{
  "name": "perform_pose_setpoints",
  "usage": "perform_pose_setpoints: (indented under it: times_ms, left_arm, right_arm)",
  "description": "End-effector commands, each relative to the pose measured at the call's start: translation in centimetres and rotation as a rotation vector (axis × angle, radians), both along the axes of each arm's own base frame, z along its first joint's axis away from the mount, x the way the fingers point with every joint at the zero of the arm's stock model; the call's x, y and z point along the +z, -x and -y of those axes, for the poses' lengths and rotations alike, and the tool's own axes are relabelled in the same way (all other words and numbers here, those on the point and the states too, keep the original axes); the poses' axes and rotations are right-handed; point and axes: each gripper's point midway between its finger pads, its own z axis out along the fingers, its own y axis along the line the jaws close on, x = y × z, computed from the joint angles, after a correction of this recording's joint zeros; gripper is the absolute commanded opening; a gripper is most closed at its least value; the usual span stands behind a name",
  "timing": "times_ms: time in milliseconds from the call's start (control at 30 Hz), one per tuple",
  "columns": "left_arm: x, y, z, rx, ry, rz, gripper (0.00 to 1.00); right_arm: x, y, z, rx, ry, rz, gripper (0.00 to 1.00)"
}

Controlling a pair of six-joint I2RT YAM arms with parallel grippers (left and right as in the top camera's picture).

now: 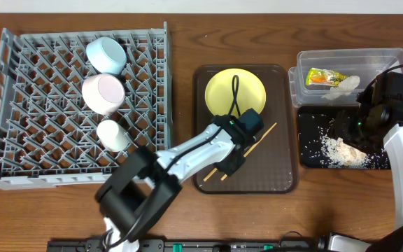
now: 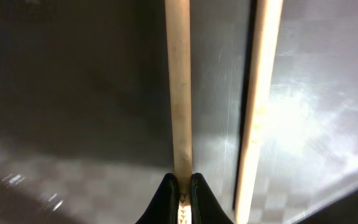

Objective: Sort waste into correct bins and load items into the dishwasher rack
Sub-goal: 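Carry the chopstick with the left gripper and stand it in the rack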

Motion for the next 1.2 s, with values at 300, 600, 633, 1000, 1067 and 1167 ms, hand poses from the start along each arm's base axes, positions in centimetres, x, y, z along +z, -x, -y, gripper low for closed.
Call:
perform_pose_setpoints:
  times_ms: [300, 600, 633, 1000, 1067, 1167]
  left_arm:
    - [12.5, -5.8, -4.6, 0.158, 0.136, 0.361, 0.06]
    - [13.6, -11.4, -14.5, 0.523, 0.158, 0.392, 0.06]
    - [13.5, -11.6, -14.8, 0.537, 0.17, 0.384, 0.06]
    - [9.3, -13.3, -18.1, 0.698, 0.149, 0.28, 0.06]
    - [8.5, -13.3, -18.0, 0.696, 0.139, 0.259, 0.06]
    - [7.8, -13.3, -18.0, 0.696, 0.129, 0.246, 0.12]
  right_arm:
    - [0.6, 0.0, 0.1, 0.003, 0.002, 0.022, 0.59]
    - [0.6, 0.0, 0.1, 0.002, 0.002, 0.022, 0.59]
    - [0.6, 0.0, 0.1, 0.002, 0.002, 0.022, 0.59]
    - [0.6, 0.0, 0.1, 0.002, 0.002, 0.021, 0.59]
    - [0.6, 0.0, 0.1, 0.002, 0.002, 0.021, 0.59]
    - [0.6, 0.0, 0.1, 0.002, 0.002, 0.021, 0.59]
